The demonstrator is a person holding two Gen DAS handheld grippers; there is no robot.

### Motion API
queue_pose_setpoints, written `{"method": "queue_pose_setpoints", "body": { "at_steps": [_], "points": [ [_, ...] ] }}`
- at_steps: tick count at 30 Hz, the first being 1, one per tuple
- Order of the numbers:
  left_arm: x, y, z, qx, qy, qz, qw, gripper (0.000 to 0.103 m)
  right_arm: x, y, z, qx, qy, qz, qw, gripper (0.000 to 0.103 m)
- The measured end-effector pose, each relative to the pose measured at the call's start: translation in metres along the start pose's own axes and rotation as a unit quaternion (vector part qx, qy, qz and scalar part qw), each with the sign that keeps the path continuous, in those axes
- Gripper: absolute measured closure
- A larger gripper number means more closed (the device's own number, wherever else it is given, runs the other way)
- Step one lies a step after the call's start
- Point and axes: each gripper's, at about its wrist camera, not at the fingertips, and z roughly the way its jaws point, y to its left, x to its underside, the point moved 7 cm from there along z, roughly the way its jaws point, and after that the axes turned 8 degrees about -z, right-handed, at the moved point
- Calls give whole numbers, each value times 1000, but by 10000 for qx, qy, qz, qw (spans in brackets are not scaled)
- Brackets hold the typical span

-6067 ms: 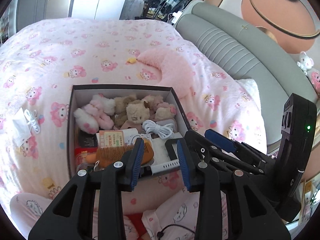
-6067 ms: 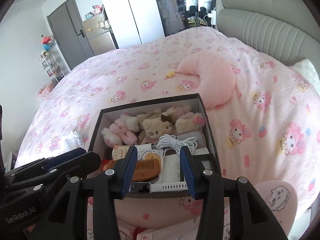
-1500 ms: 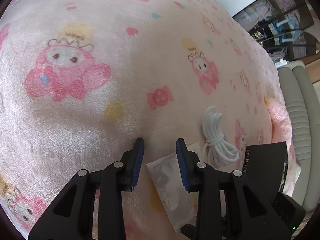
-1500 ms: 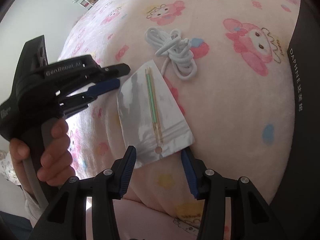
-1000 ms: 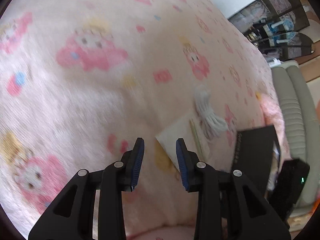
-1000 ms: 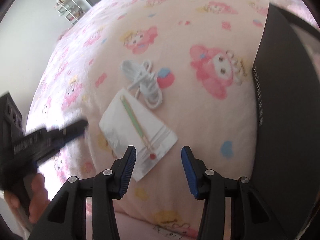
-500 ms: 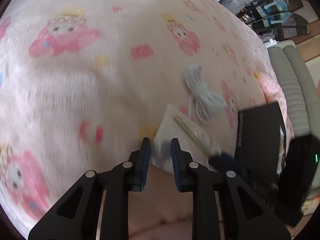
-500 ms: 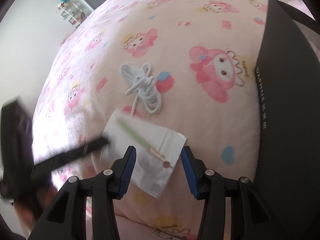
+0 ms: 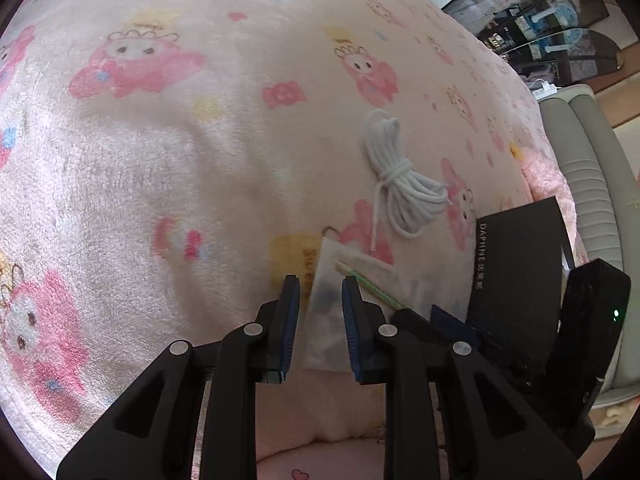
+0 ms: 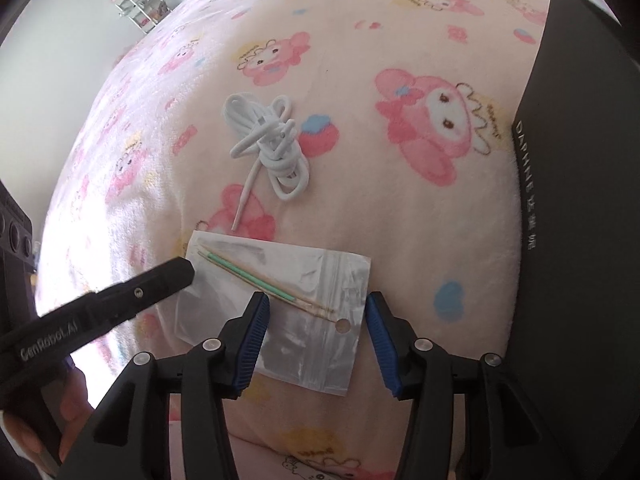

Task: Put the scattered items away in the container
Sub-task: 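Lift the zip bag and carry it over the black box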

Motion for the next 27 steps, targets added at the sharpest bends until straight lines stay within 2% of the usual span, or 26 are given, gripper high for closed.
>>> {"method": "queue_pose_setpoints", "body": {
  "at_steps": [3, 6, 10, 15, 20, 27],
  "points": [
    [8, -2, 0, -9, 143, -50, 9999, 83, 0, 1, -3, -151, 0, -7, 9999, 57],
    [18, -6, -10, 67, 94, -50, 9999, 83, 2, 7, -12, -327, -37, -67, 9994, 63],
    [32, -13, -30, -16, -60, 25, 10000, 83, 8, 16, -32, -439, -112, -171, 9988, 64],
    [47, -28, -61, 58, -254, 204, 9995, 82, 22, 23, -70, -541, -326, -203, 9978, 64],
    [70, -54, -83, 145, -392, 511, 9978, 82, 26, 29, -107, -519, -604, -282, 9964, 64],
    [104, -103, -99, 315, -461, 893, 9944, 82, 46, 7, -161, -490, -973, -219, 9938, 64]
  ]
}}
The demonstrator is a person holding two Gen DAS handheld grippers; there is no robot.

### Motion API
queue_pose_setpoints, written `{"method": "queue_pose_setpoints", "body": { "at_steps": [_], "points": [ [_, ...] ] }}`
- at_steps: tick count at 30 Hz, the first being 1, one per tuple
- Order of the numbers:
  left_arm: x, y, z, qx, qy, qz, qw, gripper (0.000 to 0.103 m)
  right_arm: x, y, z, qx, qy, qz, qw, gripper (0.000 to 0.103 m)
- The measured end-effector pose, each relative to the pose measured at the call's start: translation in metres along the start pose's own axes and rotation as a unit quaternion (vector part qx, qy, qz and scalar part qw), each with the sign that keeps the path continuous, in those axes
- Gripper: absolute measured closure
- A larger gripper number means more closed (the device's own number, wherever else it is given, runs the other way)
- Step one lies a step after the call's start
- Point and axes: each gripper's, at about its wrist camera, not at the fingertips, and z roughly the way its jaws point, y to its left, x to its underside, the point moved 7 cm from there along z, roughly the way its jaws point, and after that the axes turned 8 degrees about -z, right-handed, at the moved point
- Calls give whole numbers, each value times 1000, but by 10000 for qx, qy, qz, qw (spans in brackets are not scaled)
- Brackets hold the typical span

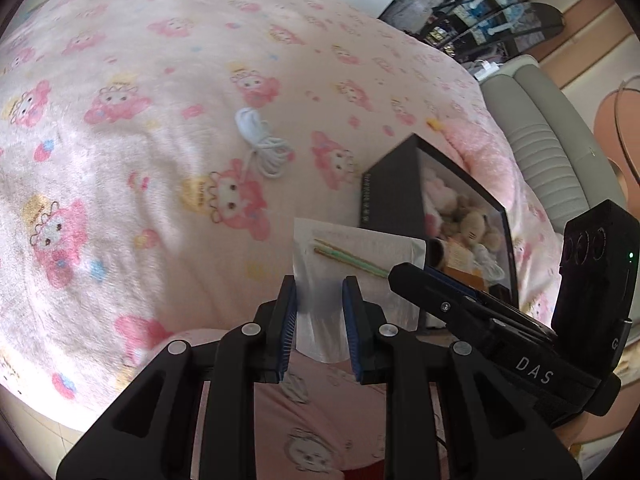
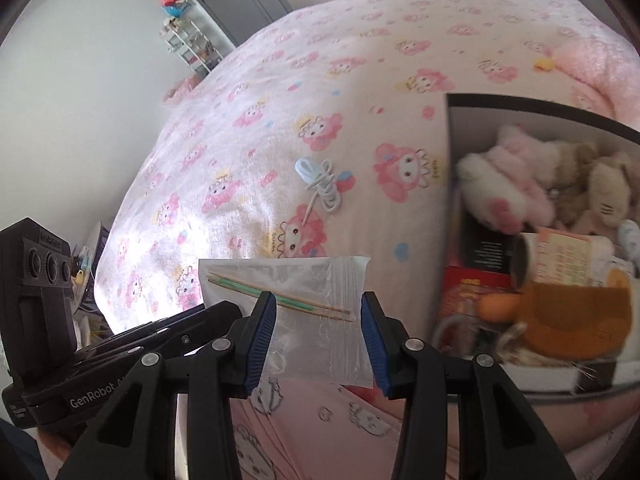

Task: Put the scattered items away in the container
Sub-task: 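Lift the zip bag and carry it over the black box, then lower the zip bag into the box and open the right tool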

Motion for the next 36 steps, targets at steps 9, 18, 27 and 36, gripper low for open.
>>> {"method": "queue_pose_setpoints", "body": {
  "at_steps": [9, 18, 27, 36],
  "points": [
    [35, -102, 33, 109, 301, 745, 9967, 82, 25, -70, -74, 411, -423, 430, 9973, 63],
    [54, -158, 74, 103, 629, 1099, 9919, 82, 42, -134, -107, 701, -614, 830, 9922, 63],
    [40, -172, 123, -623, 813, 1363, 9854, 73, 21, -184, -85, 1076, -401, 445, 9924, 63],
    [38, -164, 110, -585, 371, 1269, 9895, 75, 30, -227, -95, 982, -814, 841, 9883, 63]
  ]
}}
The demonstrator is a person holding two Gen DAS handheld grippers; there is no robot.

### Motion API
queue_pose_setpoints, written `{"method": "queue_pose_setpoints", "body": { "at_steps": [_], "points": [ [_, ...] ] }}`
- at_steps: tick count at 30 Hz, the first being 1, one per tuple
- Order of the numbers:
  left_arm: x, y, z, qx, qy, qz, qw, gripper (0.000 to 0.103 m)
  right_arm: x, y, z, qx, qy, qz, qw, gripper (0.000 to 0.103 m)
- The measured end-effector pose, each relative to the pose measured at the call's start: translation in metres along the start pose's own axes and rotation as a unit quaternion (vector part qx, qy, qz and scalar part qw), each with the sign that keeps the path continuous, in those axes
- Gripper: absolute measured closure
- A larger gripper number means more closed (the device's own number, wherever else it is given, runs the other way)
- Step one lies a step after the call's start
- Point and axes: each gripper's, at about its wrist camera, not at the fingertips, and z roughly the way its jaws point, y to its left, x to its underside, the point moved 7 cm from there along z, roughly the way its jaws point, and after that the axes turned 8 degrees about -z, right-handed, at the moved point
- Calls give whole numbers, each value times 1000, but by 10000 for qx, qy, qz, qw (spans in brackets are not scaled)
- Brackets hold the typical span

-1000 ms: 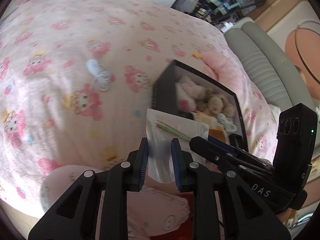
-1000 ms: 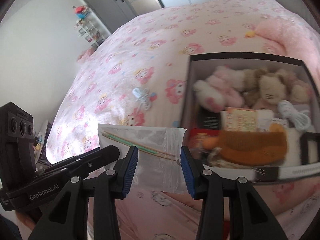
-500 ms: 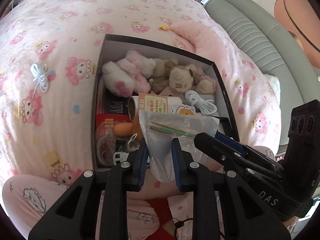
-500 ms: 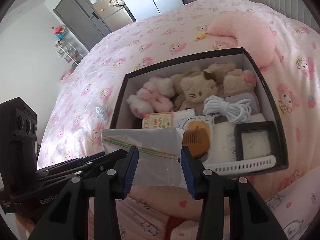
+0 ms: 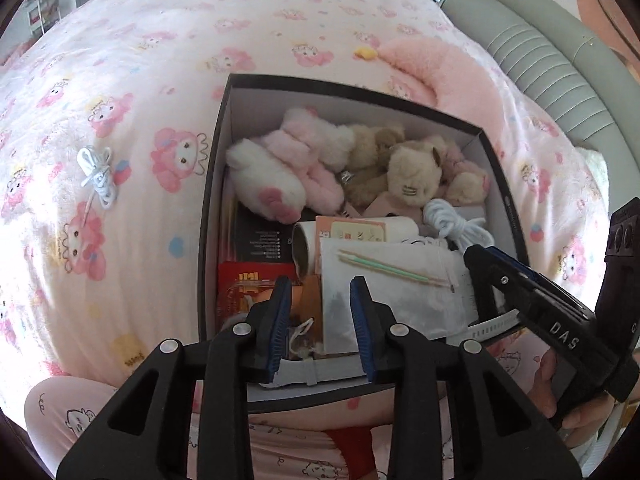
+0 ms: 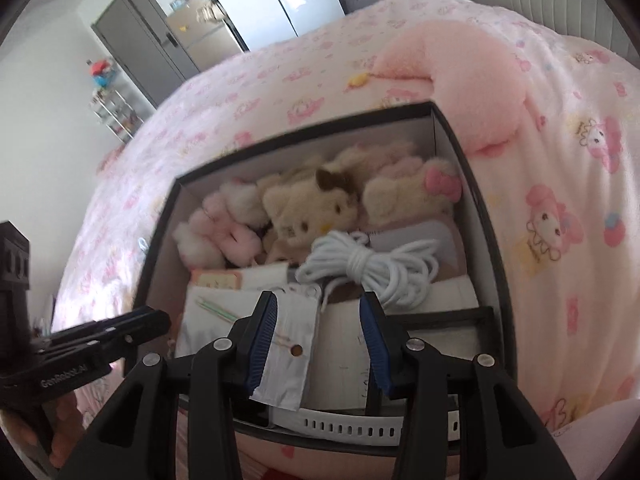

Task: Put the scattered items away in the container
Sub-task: 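Lower the zip bag into the box and open the right tool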

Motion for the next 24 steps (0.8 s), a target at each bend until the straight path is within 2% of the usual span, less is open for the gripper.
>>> {"method": "queue_pose_setpoints", "body": {
  "at_steps": [2, 4, 6, 10, 24],
  "points": [
    [4, -11, 3, 197, 74, 124, 9997, 75, 0, 13, -4, -257, -28, -223, 9994, 63],
    [7, -18, 11, 166, 252, 188, 9994, 75, 9, 29, 3, -367, 296, -588, 9972, 63],
    [9, -22, 20, 6, 387, 190, 9991, 83, 19, 39, 13, -240, 533, -837, 9948, 65],
    [9, -22, 24, 21, 409, 137, 9991, 83, 28, 31, 26, 87, 742, -836, 9937, 65],
    [5, -19, 30, 106, 362, 81, 9993, 82, 19, 25, 34, 273, 590, -746, 9951, 65]
  ]
}}
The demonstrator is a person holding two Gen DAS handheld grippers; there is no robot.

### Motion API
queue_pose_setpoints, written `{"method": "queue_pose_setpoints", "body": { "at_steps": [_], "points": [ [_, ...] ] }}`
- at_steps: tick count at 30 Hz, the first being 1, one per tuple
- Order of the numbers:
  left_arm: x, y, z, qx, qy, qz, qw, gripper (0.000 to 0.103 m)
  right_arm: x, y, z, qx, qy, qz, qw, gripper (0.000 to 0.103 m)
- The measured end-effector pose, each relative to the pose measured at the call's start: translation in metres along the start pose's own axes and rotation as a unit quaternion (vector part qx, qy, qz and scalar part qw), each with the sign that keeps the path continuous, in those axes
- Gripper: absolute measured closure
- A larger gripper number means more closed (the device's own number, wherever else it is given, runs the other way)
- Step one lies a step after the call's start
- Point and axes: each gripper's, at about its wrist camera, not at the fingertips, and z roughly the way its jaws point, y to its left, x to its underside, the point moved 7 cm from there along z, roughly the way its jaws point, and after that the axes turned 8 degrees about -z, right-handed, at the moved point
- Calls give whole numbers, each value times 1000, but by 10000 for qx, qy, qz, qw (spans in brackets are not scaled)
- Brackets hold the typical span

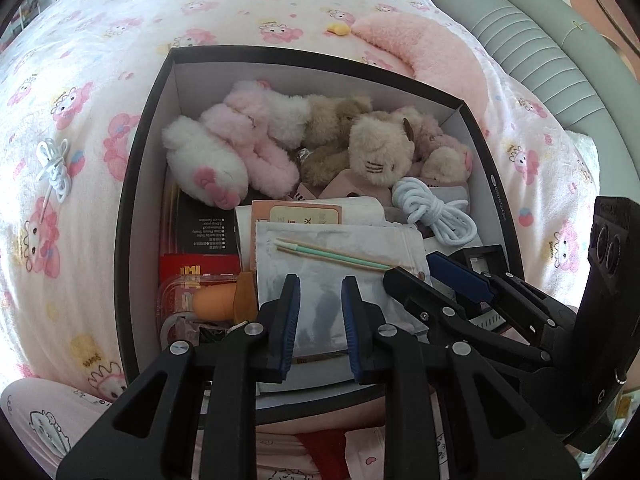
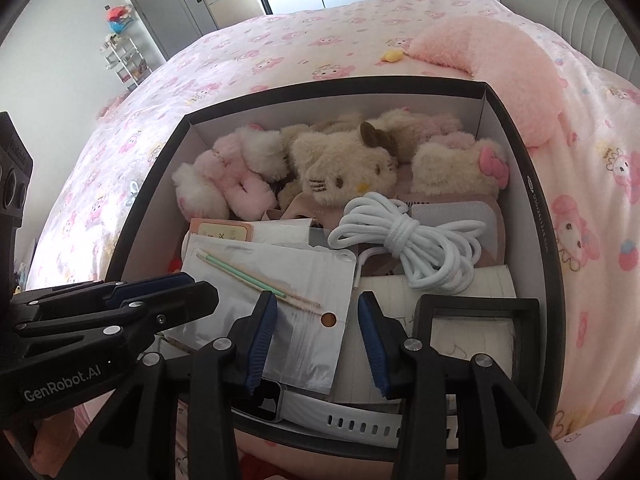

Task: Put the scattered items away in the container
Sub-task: 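Lower the zip bag into the box and open the right tool, then withdraw the right tool up and away from the box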

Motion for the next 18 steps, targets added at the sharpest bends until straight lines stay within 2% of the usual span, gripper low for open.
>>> {"method": "queue_pose_setpoints", "body": {
  "at_steps": [4, 6, 11, 18],
  "points": [
    [-1, -3, -13, 49, -198, 26, 9998, 82, 2, -1, -6, -34, 65, 154, 9999, 65],
    [0, -9, -27, 127, -351, 132, 9992, 82, 4, -1, -13, 99, 72, 192, 9997, 65],
    [5, -23, -63, 154, -686, 403, 9967, 73, 2, 8, -47, 292, -191, 265, 9990, 65],
    [19, -27, -108, 259, -1047, 488, 9930, 72, 2, 37, -90, 557, -548, 20, 9969, 59]
  ]
}}
